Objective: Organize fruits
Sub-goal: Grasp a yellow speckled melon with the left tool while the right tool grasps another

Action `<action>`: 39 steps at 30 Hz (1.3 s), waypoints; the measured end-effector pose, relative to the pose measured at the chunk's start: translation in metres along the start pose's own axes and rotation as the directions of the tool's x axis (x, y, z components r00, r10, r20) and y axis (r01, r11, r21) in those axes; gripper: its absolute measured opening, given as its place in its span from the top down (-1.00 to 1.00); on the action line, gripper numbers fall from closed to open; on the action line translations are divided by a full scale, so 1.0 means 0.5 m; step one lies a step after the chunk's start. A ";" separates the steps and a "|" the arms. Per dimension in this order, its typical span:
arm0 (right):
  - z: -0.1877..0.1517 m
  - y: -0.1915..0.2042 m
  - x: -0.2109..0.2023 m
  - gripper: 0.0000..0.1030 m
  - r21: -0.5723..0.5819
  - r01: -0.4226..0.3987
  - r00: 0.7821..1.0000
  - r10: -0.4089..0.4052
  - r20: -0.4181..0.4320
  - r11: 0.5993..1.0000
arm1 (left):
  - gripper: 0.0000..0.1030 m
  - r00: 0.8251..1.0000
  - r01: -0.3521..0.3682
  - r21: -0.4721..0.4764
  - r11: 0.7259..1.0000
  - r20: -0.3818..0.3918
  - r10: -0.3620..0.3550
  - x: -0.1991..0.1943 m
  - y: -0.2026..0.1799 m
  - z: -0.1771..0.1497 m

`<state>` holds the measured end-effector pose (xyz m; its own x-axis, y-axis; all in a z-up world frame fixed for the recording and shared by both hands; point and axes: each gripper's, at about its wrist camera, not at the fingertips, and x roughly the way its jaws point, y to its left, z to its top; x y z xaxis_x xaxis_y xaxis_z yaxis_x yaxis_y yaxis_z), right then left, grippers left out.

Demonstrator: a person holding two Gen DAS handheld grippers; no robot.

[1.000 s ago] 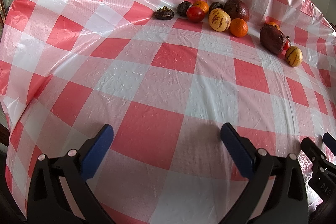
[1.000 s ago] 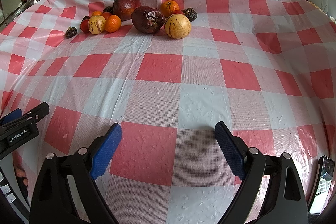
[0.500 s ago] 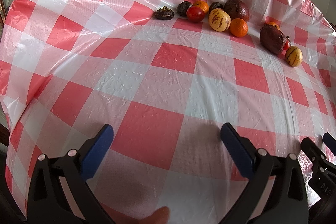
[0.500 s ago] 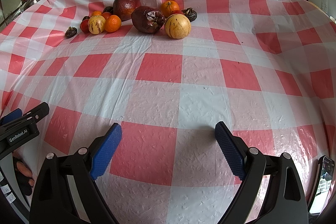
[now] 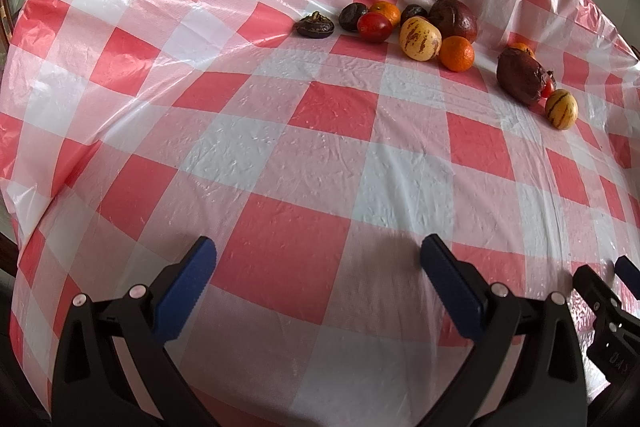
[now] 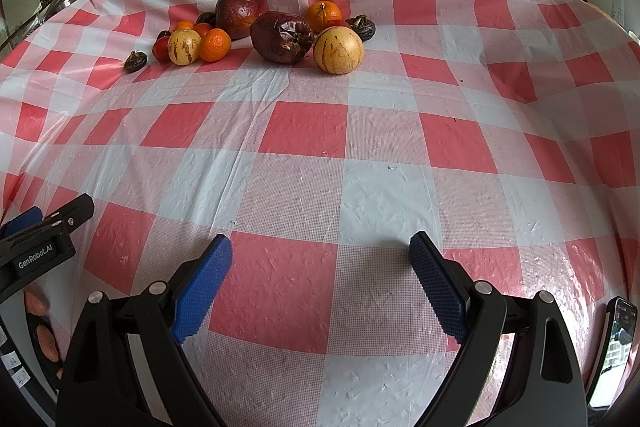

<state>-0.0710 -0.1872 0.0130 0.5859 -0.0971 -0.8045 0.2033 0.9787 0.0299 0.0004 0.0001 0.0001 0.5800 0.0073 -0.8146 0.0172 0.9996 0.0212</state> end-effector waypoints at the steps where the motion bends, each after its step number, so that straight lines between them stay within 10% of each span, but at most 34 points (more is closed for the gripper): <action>1: 0.000 0.000 0.000 -0.70 0.000 0.000 1.000 0.000 0.000 1.000 | -0.97 1.000 -0.001 0.000 1.000 0.000 0.001 0.000 -0.001 0.000; 23: 0.198 -0.056 0.157 -0.68 0.061 -0.078 0.997 0.078 0.001 0.995 | -0.79 0.999 0.033 0.074 0.997 -0.013 -0.033 0.052 -0.011 0.083; 32: 0.280 -0.044 0.216 -0.28 -0.034 -0.027 1.000 0.028 0.011 0.999 | -0.39 0.995 0.098 0.047 0.994 0.030 -0.099 0.108 -0.092 0.202; 34: 0.283 -0.042 0.214 0.12 -0.043 -0.039 0.999 0.040 0.022 0.998 | -0.23 0.994 0.103 0.039 0.994 0.020 -0.104 0.129 -0.101 0.232; 39: 0.272 -0.075 0.196 0.11 0.042 -0.065 0.997 0.063 0.039 0.997 | -0.17 0.997 0.077 0.104 0.992 0.015 -0.079 0.172 -0.146 0.287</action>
<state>0.0855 -0.2580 0.0139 0.6281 -0.0422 -0.7770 0.1974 0.9745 0.1066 0.1660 -0.0760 0.0118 0.5892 -0.0724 -0.8048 0.1467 0.9890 0.0184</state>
